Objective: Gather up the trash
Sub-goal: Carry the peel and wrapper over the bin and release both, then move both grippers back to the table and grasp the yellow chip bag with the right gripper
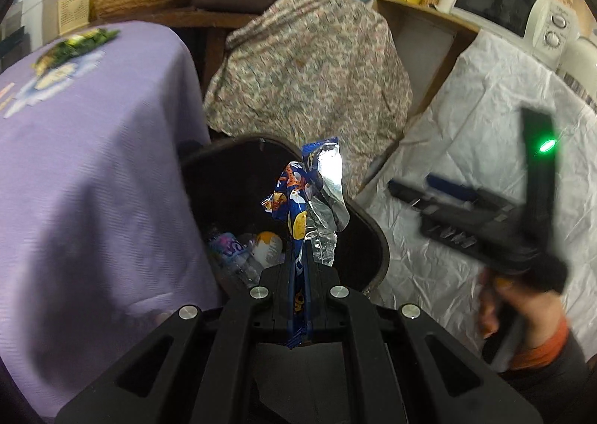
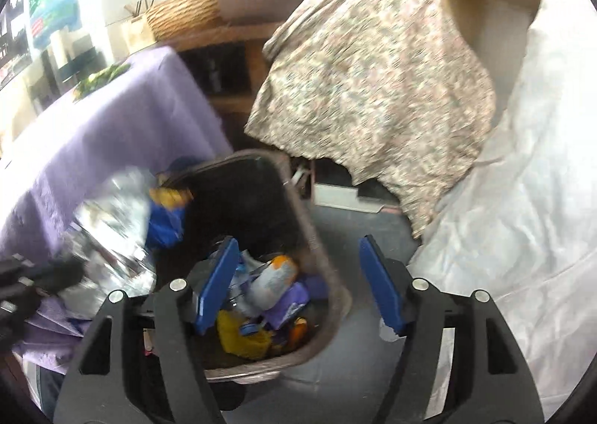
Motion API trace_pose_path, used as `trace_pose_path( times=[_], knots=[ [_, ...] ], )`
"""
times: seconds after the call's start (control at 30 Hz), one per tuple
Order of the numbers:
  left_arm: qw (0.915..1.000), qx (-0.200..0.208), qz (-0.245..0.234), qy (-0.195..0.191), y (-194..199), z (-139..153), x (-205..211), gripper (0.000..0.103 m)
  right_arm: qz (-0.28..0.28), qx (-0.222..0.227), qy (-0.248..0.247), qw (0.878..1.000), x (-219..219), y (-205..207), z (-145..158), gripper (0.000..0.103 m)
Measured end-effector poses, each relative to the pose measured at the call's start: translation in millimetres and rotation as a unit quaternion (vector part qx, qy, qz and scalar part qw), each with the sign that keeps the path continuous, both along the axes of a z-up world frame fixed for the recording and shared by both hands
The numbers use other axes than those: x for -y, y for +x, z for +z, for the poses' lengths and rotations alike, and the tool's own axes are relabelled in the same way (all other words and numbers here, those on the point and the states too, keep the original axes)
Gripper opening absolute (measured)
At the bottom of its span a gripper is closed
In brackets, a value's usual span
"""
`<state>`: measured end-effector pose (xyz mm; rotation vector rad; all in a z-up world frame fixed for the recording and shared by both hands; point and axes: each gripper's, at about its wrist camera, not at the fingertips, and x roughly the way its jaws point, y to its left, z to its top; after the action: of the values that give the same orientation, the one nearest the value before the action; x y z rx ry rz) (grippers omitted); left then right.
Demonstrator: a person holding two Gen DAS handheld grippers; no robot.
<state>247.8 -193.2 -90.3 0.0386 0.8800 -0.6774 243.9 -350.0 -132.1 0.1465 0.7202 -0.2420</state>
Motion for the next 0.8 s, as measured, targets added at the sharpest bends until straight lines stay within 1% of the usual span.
trace_pose_path(
  times=[0.13,0.23,0.3,0.37,0.4,0.43,0.6,0.7,0.8],
  knots=[
    [0.9999,-0.007,-0.009,0.011,3.9,-14.0,14.4,0.005,-0.013,0.014,-0.007,1.000,10.0,-10.8,14.0,0.074],
    [0.9996,-0.003,-0.015,0.023,3.9,-22.5,22.9,0.005,-0.021,0.022,-0.011,0.999,15.3,-16.7,19.9,0.076],
    [0.9991,0.001,-0.025,0.034,2.7,-25.9,28.2,0.016,-0.023,0.024,-0.012,0.999,17.6,-18.8,22.8,0.076],
    [0.9988,0.016,-0.024,0.039,-0.6,-25.3,30.5,0.047,-0.025,0.028,-0.012,0.999,18.4,-21.4,26.3,0.076],
    [0.9989,0.023,-0.024,0.033,-2.3,-23.1,29.9,0.055,-0.026,0.031,-0.013,0.999,19.5,-22.2,28.6,0.076],
    [0.9989,0.026,-0.027,0.028,-4.5,-21.5,29.6,0.057,-0.025,0.032,-0.013,0.999,19.7,-22.3,30.2,0.076],
    [0.9985,0.037,-0.032,0.026,-13.8,-10.9,24.7,0.065,-0.010,0.043,0.000,0.999,12.8,-19.8,38.5,0.076],
    [0.9987,0.042,-0.026,0.017,-21.7,1.5,10.9,0.068,0.011,0.049,0.006,0.999,1.8,-11.9,43.6,0.076],
    [0.9986,0.051,-0.016,0.001,-28.6,20.2,-9.8,0.070,0.040,0.055,0.019,0.998,-13.8,2.2,49.1,0.076]
  ],
)
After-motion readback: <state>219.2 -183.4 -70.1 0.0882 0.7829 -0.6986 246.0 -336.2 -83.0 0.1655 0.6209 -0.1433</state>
